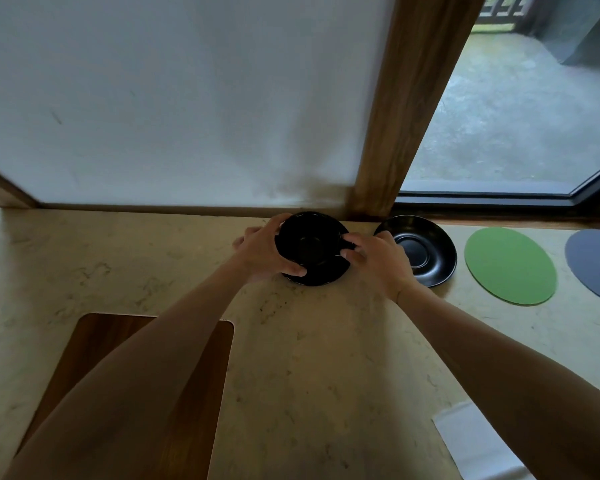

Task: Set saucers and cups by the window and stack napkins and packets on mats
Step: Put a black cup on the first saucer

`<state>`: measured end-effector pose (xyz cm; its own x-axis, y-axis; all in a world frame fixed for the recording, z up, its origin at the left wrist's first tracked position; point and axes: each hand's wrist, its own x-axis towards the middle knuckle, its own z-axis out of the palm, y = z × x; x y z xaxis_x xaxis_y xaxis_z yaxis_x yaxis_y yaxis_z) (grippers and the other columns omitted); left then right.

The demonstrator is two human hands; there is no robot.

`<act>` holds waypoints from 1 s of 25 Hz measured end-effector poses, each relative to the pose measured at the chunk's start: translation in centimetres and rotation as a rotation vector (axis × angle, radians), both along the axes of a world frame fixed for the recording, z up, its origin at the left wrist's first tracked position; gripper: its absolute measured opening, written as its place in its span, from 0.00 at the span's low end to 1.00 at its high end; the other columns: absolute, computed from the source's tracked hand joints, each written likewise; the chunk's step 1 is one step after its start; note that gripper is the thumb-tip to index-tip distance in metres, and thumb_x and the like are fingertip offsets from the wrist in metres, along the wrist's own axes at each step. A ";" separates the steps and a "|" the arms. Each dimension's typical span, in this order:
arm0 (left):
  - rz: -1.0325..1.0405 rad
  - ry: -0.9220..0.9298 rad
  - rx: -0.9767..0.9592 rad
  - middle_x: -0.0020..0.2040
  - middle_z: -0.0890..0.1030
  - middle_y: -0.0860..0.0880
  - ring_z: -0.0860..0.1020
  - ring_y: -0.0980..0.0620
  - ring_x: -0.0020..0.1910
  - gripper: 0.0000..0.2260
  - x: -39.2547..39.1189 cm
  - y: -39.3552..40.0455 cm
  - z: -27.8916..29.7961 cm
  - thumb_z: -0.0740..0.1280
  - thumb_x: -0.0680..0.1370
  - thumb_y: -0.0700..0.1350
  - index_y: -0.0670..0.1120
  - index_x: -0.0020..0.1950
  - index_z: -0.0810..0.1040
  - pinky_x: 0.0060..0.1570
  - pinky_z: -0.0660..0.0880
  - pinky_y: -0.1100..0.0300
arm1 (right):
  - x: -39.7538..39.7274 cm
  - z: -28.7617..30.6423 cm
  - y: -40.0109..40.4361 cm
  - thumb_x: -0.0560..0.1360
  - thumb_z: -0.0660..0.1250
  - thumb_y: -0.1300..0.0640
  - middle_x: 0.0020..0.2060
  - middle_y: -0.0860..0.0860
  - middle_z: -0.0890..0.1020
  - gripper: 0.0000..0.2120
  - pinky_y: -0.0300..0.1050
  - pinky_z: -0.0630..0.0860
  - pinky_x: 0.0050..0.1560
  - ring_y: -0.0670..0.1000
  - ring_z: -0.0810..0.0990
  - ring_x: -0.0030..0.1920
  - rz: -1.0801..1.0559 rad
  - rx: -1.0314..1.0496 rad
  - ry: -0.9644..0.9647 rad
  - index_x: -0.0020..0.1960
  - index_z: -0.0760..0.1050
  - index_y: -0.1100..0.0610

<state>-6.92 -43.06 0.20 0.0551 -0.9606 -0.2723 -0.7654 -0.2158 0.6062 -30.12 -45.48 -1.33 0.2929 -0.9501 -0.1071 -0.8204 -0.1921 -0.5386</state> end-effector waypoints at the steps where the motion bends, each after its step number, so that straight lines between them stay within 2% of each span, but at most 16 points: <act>1: -0.005 -0.011 -0.002 0.64 0.74 0.50 0.61 0.46 0.70 0.46 0.0 -0.2 -0.2 0.80 0.60 0.55 0.62 0.72 0.58 0.66 0.57 0.46 | 0.0 -0.1 -0.2 0.80 0.60 0.47 0.55 0.51 0.81 0.19 0.59 0.68 0.61 0.56 0.67 0.63 0.000 -0.003 0.002 0.70 0.70 0.46; 7: -0.012 -0.023 -0.010 0.63 0.74 0.51 0.61 0.46 0.71 0.45 -0.1 -0.7 -0.8 0.80 0.60 0.57 0.62 0.72 0.59 0.67 0.56 0.44 | -0.5 -1.1 -0.9 0.79 0.58 0.46 0.51 0.49 0.83 0.18 0.58 0.70 0.55 0.56 0.68 0.57 0.031 -0.023 0.062 0.67 0.72 0.44; 17: 0.005 0.002 -0.009 0.61 0.73 0.53 0.60 0.48 0.70 0.45 0.1 -0.7 -1.1 0.79 0.59 0.58 0.64 0.70 0.59 0.65 0.54 0.46 | 0.0 -0.6 -1.2 0.80 0.59 0.47 0.57 0.51 0.78 0.18 0.57 0.70 0.58 0.57 0.68 0.61 0.022 0.000 0.041 0.69 0.71 0.46; 25: 0.010 0.007 -0.004 0.64 0.74 0.51 0.61 0.46 0.69 0.45 0.1 -0.7 -1.4 0.78 0.59 0.60 0.64 0.70 0.58 0.65 0.55 0.44 | 0.2 -0.6 -1.0 0.81 0.58 0.48 0.61 0.53 0.76 0.19 0.58 0.69 0.61 0.58 0.68 0.63 0.012 -0.010 0.052 0.71 0.69 0.47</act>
